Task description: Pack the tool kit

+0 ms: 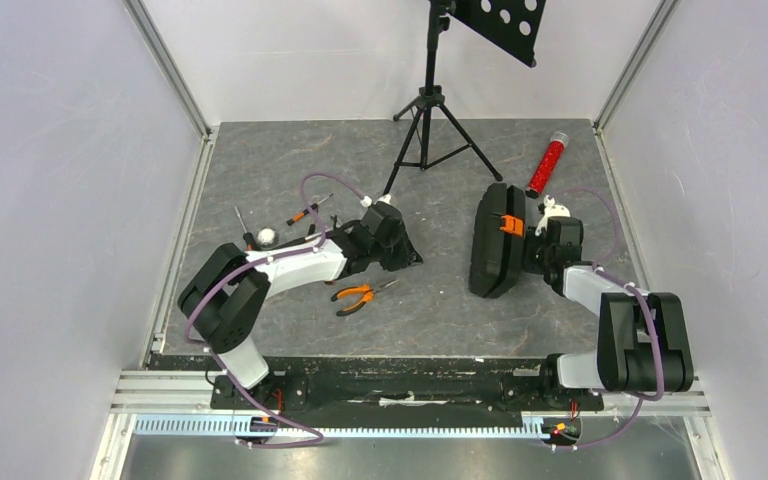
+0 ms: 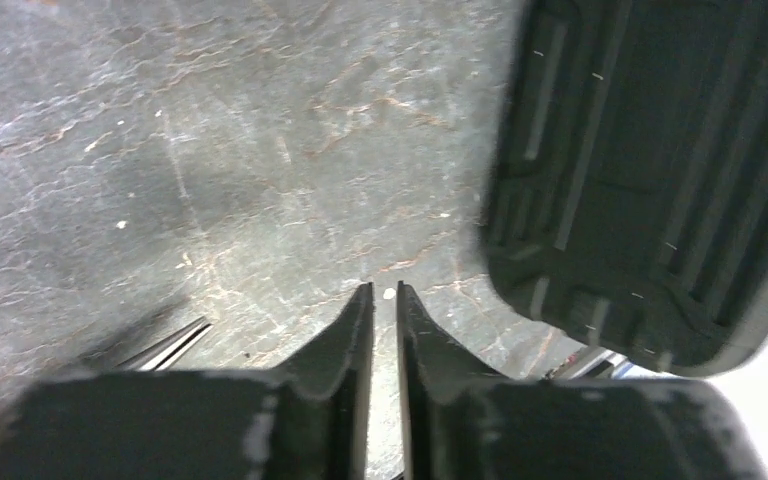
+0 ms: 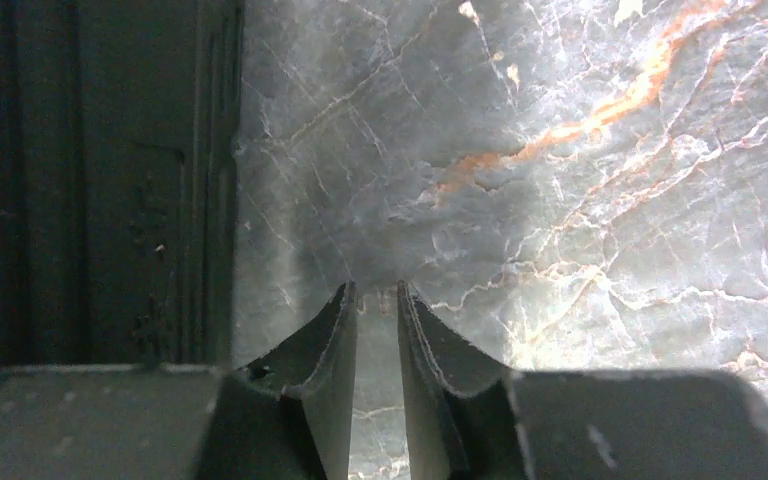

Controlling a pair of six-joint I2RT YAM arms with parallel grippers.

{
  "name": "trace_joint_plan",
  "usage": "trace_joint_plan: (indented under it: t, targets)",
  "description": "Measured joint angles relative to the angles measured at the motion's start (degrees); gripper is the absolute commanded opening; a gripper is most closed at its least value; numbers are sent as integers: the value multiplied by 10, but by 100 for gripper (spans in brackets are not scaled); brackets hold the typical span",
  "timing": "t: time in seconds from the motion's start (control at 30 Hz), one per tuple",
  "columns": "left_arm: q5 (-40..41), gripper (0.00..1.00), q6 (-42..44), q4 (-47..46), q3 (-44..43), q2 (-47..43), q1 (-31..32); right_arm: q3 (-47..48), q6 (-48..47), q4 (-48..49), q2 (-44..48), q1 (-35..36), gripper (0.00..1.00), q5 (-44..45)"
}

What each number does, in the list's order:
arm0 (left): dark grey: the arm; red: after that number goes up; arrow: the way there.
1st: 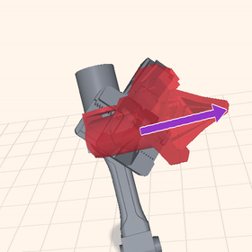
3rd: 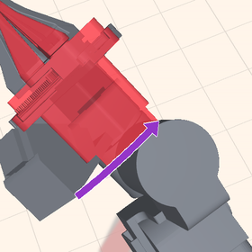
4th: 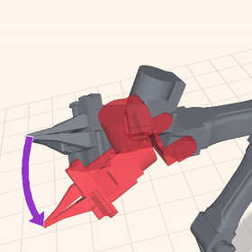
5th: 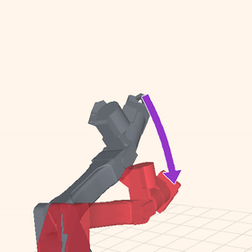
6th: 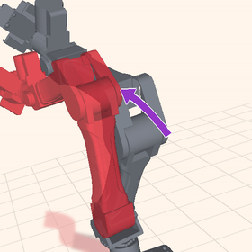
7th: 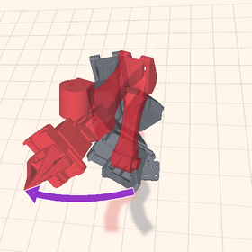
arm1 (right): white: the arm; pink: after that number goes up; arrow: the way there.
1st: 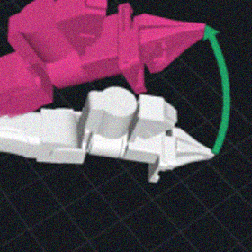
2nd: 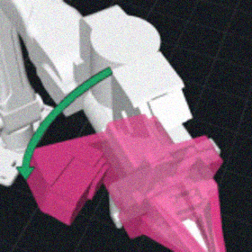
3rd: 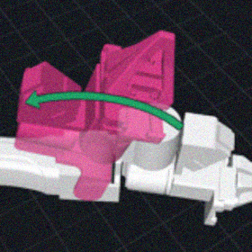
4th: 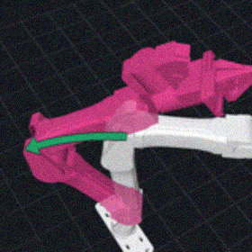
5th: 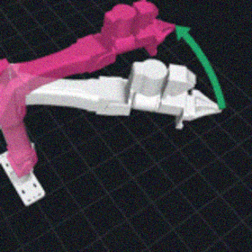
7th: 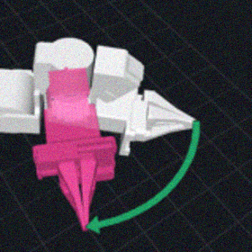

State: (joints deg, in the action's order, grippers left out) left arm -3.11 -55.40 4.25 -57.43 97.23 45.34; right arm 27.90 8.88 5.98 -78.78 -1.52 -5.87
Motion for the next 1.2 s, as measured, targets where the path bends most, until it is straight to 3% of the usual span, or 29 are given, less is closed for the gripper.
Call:
trace_joint_plan:
  t: [0.07,0.23,0.43,0.73,0.97,1.2]
  targets:
    - [-2,31,-1,-10,7,-10,0,-3,-7,-7,5,3,23,12]
    - [-21,37,-11,-60,36,-34,0,-3,-16,-26,17,10,31,23]
    - [-54,54,-17,-100,37,-39,0,2,-19,-101,54,10,41,35]
    - [-82,54,-18,-136,18,-39,3,50,-8,-158,144,14,52,-3]
    - [-96,57,-42,-172,20,-38,17,68,16,-168,192,29,65,-36]
    - [-97,59,-43,-179,14,-36,23,94,38,-170,213,29,68,-57]
